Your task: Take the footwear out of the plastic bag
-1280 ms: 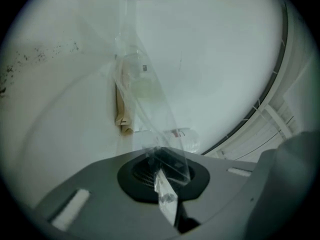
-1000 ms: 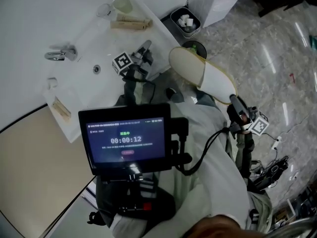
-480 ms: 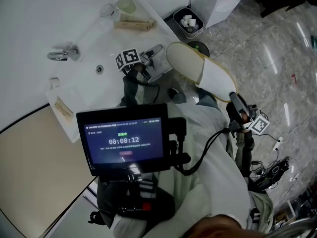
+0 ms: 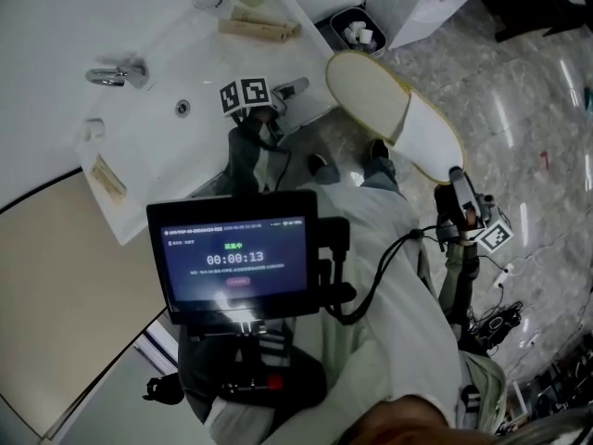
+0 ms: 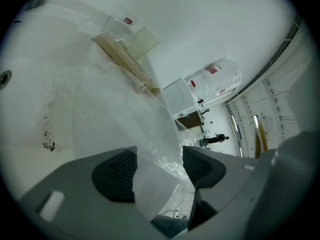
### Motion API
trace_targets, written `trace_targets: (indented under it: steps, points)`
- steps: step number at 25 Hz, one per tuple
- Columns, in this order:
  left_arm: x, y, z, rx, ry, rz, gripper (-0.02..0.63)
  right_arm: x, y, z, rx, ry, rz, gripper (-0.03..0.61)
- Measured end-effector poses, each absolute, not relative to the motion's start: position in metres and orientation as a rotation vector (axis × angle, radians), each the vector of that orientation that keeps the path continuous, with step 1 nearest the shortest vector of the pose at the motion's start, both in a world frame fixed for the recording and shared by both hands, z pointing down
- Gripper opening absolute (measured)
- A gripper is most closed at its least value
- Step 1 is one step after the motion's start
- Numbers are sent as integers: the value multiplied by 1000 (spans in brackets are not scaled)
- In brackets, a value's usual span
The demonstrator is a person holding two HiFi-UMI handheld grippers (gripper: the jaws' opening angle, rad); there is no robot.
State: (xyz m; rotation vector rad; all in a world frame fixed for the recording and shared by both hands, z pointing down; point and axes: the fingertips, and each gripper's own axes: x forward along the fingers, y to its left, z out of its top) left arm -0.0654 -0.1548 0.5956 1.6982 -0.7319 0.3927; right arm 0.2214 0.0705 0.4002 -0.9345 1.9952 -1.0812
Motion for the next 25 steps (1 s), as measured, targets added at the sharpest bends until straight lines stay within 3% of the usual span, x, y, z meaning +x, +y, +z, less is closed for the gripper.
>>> trace_targets:
  steps: [7,14,25]
  points:
    - [-84,-132,579,1642,-737,286,318,169,-14,462,-979,1960,-1241,81]
    - [-83,-112,563,1493,-745,62,424,115,-77,485,-952,1965,-1323,81]
    - [-94,-90,554,1503,-785,-67,425,42,-100,525,-942,2142,-1468,81]
